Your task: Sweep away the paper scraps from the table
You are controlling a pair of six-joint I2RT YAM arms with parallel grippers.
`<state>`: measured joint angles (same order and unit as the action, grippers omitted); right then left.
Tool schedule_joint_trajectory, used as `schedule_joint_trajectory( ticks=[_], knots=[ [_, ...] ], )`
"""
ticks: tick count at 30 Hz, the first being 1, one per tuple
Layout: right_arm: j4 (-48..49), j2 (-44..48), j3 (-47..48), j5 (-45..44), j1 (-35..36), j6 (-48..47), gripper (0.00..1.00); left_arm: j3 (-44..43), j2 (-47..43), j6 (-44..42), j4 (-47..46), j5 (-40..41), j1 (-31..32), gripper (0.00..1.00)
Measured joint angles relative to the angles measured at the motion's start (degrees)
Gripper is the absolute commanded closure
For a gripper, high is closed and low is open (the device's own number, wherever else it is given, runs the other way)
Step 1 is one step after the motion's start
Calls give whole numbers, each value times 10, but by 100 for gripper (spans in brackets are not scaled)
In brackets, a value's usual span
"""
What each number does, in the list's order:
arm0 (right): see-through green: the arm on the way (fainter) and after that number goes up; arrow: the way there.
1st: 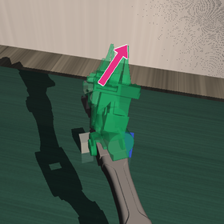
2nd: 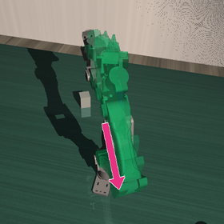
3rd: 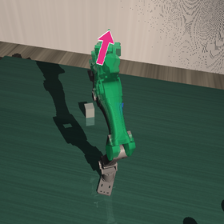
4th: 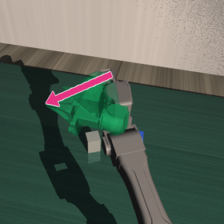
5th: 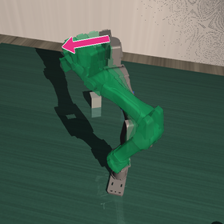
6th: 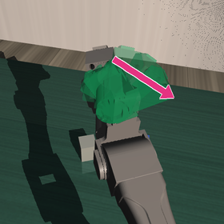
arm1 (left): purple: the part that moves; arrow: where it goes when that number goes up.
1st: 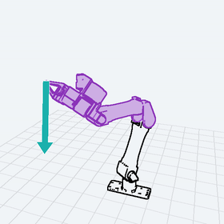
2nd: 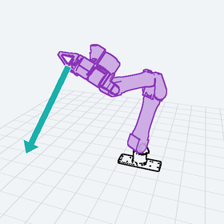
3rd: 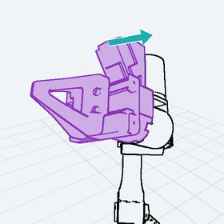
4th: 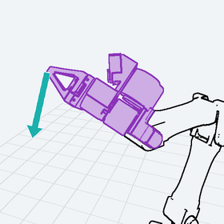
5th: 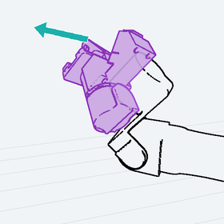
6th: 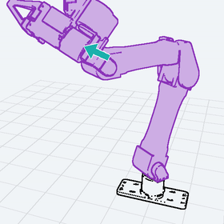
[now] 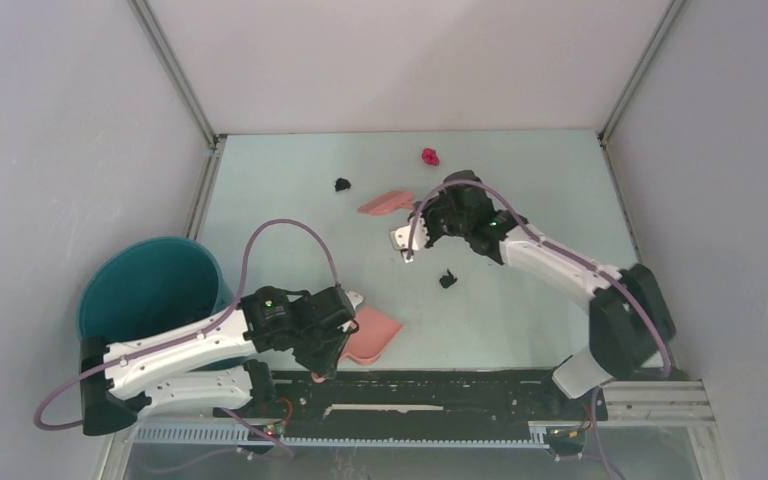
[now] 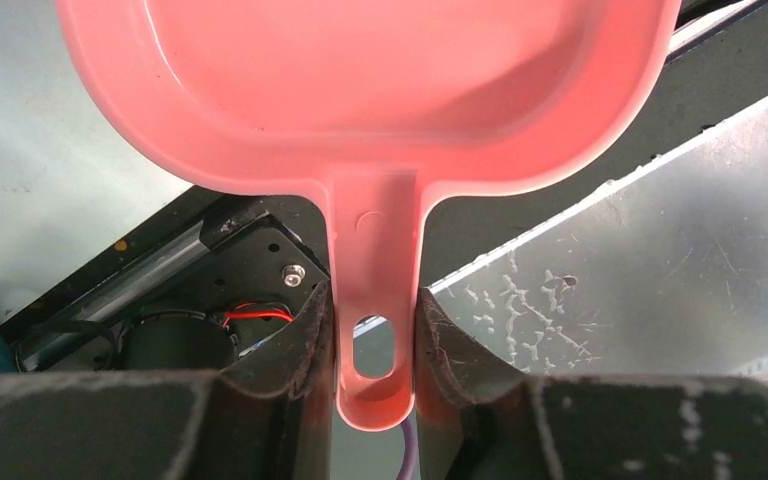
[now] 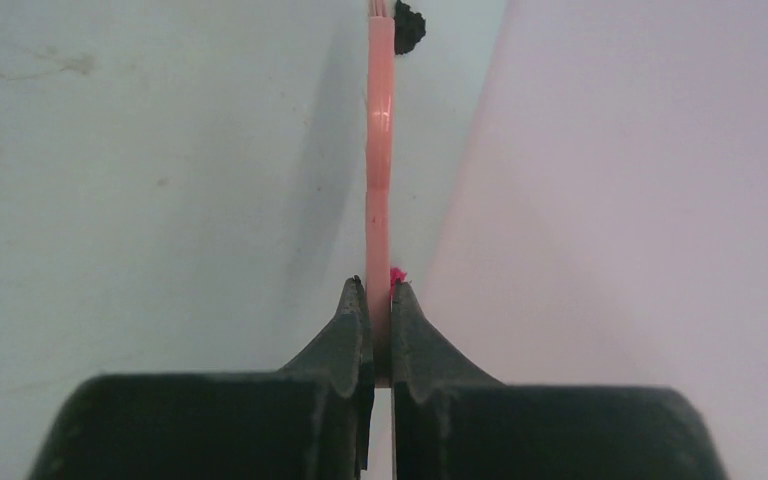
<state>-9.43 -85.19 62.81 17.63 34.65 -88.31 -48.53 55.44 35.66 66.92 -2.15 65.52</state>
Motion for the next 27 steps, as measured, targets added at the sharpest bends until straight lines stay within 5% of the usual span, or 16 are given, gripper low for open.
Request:
schedule_joint_trajectory(
  ticks=[4,16,27],
  knots=[
    [47,-109,57,-7,7,-18,100,0,-13,8,10,0,0,100],
    [158,-476,472,-58,26,0,100,15,-10,28,22,-19,0,100],
    [51,-568,537,-71,51,-5,100,40,-61,75,22,-26,0,100]
  ],
)
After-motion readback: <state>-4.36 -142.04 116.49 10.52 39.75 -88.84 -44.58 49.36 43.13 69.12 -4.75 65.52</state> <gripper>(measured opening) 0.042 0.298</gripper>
